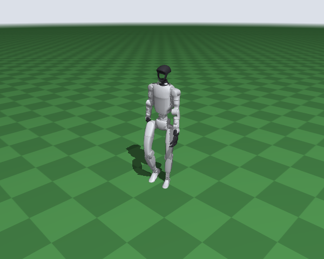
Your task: In place motions
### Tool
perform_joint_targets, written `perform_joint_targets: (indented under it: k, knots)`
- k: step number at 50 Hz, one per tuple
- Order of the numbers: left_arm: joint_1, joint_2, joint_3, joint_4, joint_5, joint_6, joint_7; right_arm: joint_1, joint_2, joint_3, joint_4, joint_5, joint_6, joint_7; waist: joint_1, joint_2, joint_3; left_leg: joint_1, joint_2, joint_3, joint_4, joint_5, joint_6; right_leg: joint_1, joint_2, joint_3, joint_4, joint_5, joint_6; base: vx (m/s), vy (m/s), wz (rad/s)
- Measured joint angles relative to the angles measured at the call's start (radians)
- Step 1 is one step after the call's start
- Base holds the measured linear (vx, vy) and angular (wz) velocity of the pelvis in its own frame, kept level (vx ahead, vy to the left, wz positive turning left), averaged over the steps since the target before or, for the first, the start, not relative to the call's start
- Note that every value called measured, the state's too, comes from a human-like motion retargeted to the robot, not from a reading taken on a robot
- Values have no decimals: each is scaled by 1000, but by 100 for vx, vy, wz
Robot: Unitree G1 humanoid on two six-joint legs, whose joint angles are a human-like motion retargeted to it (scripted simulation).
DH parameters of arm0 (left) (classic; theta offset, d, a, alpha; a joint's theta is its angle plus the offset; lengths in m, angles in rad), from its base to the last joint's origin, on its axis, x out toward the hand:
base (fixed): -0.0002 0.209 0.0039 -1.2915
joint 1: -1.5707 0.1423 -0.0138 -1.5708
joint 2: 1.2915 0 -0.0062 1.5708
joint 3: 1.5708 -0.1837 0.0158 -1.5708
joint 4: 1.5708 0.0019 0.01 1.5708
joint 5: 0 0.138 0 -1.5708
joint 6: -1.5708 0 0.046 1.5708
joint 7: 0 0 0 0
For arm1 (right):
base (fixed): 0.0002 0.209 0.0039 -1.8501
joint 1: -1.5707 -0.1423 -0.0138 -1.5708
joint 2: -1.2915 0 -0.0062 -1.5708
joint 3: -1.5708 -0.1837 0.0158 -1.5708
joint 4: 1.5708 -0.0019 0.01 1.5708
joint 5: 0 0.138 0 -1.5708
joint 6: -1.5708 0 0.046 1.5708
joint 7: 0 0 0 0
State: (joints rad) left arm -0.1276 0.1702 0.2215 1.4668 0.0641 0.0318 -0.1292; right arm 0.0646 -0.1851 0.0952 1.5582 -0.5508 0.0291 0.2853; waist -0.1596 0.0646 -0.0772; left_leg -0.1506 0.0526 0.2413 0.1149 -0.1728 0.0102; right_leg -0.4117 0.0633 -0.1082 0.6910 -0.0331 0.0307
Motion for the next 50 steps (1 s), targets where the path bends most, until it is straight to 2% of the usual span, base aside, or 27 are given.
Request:
perform_joint_targets:
  k: [2, 3, 5, 7, 8, 9, 10, 12, 15, 19, 22, 24, 27, 30, 32, 35, 36, 37, 38, 39, 40, 41, 42, 43, 45, 47, 50]
  knots:
    - [63, -20, 27, 16, 7, -5, -12, -8, 2, 8, -7, 6, -3, -6, -6, -27, 3, 13, -29, 9, 67, -39, 5, 180, -30, -79, -263, -21, -9, 29, 11, 6]
    - [99, -30, 44, 23, 13, -7, -19, -12, 5, 17, -10, 7, -5, -9, 15, -31, -4, 2, -25, 31, 123, -58, 3, 252, -47, -169, -333, -155, -84, 29, 14, -101]
    - [165, -43, 87, 41, 34, -3, -33, -27, 7, 35, -14, 6, -8, -5, 99, -67, -60, -82, -19, 164, 305, -16, 10, 298, -100, -288, -437, -210, -171, 13, 17, -162]
    - [173, -57, 114, 60, 36, 5, -31, -79, 9, 29, -34, 13, -6, 12, 106, -114, -21, -232, 21, 214, 597, 228, 5, 266, -121, -113, -459, -185, -121, -32, 15, 53]
    - [161, -62, 110, 68, 16, 6, -24, -113, 11, 18, -52, 22, -8, 21, 60, -78, 42, -327, 54, 125, 747, 330, 19, 288, -109, -180, -462, -175, -107, -45, 6, 105]
    - [158, -67, 120, 73, -7, 4, -23, -145, 9, 28, -69, 30, -16, 30, 99, -99, 94, -394, 117, 173, 909, 309, 68, 296, -126, -170, -450, -167, -111, -42, 0, -63]
    - [159, -72, 136, 78, -31, 0, -24, -176, 4, 49, -84, 36, -28, 39, 179, -150, 142, -447, 194, 289, 1079, 227, 134, 296, -157, -122, -431, -160, -124, -28, -3, -176]
    - [158, -62, 150, 111, -31, 1, -69, -218, 4, 72, -114, 19, -32, 44, 197, -131, 190, -622, 355, 269, 1361, 124, 188, 317, -85, -90, -464, -142, -164, -15, -3, -90]
    - [187, -72, 171, 160, 14, 6, -74, -225, 8, 67, -138, -37, -35, -4, 294, -160, 169, -922, 503, 236, 1660, -4, 246, 275, -63, 14, -458, -134, -202, 5, 0, -102]
    - [245, -74, 170, 181, 13, 3, -68, -208, 12, 81, -153, -4, -61, -3, 374, -233, 157, -1189, 479, 200, 1784, -70, 247, 213, -79, 138, -406, -135, -222, 4, 9, -64]
    - [249, -65, 176, 201, 11, 12, -72, -196, 23, 75, -162, 12, -64, 23, 393, -260, 162, -1225, 446, 194, 1771, -87, 247, 189, -111, 143, -387, -131, -203, -2, 5, -5]
    - [245, -56, 174, 203, 3, 17, -69, -194, 30, 79, -159, 17, -64, 29, 399, -255, 152, -1167, 457, 186, 1742, -102, 248, 194, -115, 128, -405, -125, -191, 0, 0, 0]
    - [236, -51, 178, 191, -2, 19, -66, -188, 37, 85, -153, -1, -58, 32, 378, -213, 116, -1011, 450, 204, 1643, -99, 245, 211, -115, 91, -457, -109, -151, 0, 11, 15]
    - [238, -53, 172, 167, -10, 16, -61, -163, 42, 91, -148, -22, -60, 29, 321, -172, 70, -774, 342, 250, 1430, -62, 192, 232, -125, 47, -504, -96, -116, 8, 14, 34]
    - [244, -55, 165, 154, -8, 9, -53, -135, 46, 94, -144, -26, -61, 26, 288, -150, 26, -595, 237, 277, 1203, -39, 146, 237, -124, 23, -532, -92, -105, 16, 7, 36]
    - [240, -50, 148, 150, -6, 12, -35, -82, 35, 82, -128, -50, -62, 28, 201, -131, -3, -269, 2, 263, 690, 67, 72, 280, -163, -51, -503, -139, -92, 26, 0, 64]
    - [234, -46, 142, 151, -7, 12, -30, -62, 34, 73, -123, -58, -60, 27, 195, -105, -16, -168, -39, 238, 497, 129, 42, 280, -134, -54, -482, -154, -100, 27, -6, 11]
    - [226, -42, 133, 151, -8, 12, -24, -42, 32, 61, -118, -64, -58, 24, 184, -79, -28, -75, -73, 218, 325, 118, 26, 279, -109, -66, -455, -168, -107, 24, -10, 27]
    - [213, -38, 121, 152, -8, 13, -20, -22, 28, 44, -110, -67, -56, 19, 161, -56, -35, 3, -94, 205, 196, -35, 37, 273, -91, -95, -414, -180, -112, 21, -11, 99]
    - [197, -36, 109, 153, -10, 14, -17, -5, 20, 28, -100, -69, -52, 13, 118, -25, -56, 44, -75, 229, 109, -79, 45, 252, -86, -162, -360, -159, -109, 17, -12, 173]
    - [179, -36, 96, 154, -13, 15, -16, 11, 12, 12, -89, -70, -47, 6, 64, 9, -83, 67, -36, 271, 42, -69, 52, 222, -87, -248, -300, -122, -102, -8, -13, 150]
    - [125, -28, 88, 165, -23, 19, -21, 4, 9, -3, -76, -61, -35, -4, 50, 24, -83, 14, -32, 144, 35, -39, 35, 111, -104, -238, -150, -16, -53, -33, -15, 94]
    - [72, -20, 79, 169, -31, 22, -23, -3, 7, -19, -66, -44, -26, -15, 40, 31, -66, -20, -27, 58, 31, -16, 25, 9, -109, -201, -9, 85, -5, -61, -17, 21]
    - [21, -11, 68, 159, -36, 23, -18, -13, 6, -36, -57, -11, -23, -29, 37, 21, -11, -18, -22, 54, 34, -6, 29, -77, -91, -112, 117, 178, 42, -61, -16, 43]
    - [-60, 4, 11, 114, -60, 16, -3, -30, -6, -60, -27, 76, -39, -54, 0, 26, 76, 8, -20, 9, 11, 11, 39, -239, -60, -58, 390, 155, 27, -49, -10, 78]
    - [-105, 31, -47, 64, -66, 16, -23, -28, -21, -52, 4, 117, -43, -30, -21, 40, 79, -32, -2, -10, 16, 23, 40, -425, -87, -88, 643, 103, -27, -27, -7, 54]
    - [-115, 55, -15, -4, -2, 20, -14, -21, -21, -30, 47, 56, 9, -3, -128, 107, 59, -120, 51, -90, 47, 30, 37, -688, -113, -173, 908, 23, -103, -9, -10, 69]
